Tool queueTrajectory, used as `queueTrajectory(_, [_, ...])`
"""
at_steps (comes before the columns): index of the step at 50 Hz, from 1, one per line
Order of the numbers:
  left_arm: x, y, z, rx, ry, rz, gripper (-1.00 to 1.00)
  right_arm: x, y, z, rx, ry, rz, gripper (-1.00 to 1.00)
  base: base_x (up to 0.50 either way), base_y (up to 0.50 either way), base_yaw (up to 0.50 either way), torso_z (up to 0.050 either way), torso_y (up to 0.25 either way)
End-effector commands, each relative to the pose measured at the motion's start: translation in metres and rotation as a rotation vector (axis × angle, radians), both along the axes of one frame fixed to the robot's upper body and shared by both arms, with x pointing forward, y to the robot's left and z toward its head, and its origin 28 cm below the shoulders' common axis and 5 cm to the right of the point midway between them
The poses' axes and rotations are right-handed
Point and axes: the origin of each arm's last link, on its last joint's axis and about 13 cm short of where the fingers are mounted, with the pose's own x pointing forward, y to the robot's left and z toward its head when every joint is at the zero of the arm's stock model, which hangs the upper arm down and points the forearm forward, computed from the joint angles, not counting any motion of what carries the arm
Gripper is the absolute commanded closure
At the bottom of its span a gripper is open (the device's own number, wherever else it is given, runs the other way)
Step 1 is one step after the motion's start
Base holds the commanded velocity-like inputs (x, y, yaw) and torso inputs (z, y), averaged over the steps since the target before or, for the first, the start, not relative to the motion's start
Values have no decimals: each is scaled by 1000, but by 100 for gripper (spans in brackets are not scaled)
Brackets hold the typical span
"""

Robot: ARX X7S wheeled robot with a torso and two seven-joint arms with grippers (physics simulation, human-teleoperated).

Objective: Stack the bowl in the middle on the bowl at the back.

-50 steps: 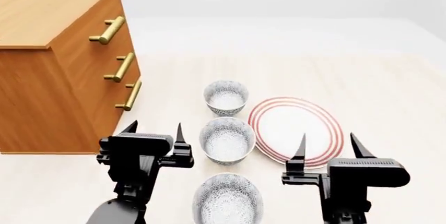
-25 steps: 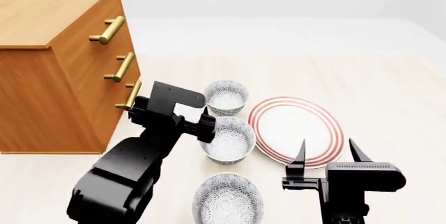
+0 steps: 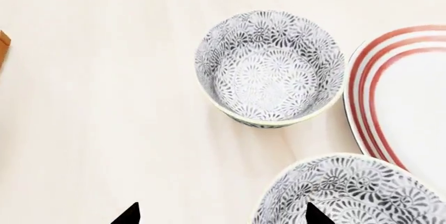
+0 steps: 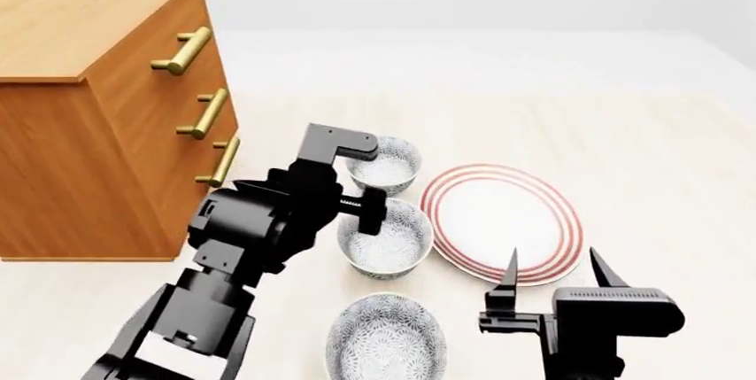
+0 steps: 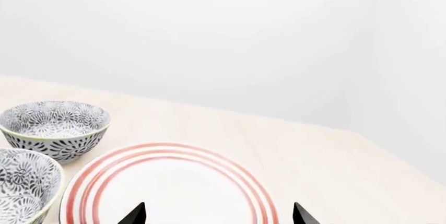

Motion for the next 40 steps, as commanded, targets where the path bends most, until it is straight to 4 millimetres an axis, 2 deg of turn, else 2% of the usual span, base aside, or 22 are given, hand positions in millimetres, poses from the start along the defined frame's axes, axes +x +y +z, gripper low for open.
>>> queueTrajectory(1, [4,-4,-7,18,85,36,-100,-1,-1,-3,1,7,-3,-100,0,0,0,0,0])
queueTrajectory(19, [0,-9,-26,47,126,1,-100,6,4,-6,3,13,9,-100,0,0,0,0,0])
queueTrajectory(40, [-7,-11,-44,66,148,-23,-100,-1,2,-8,3,18,14,-100,0,0,0,0,0])
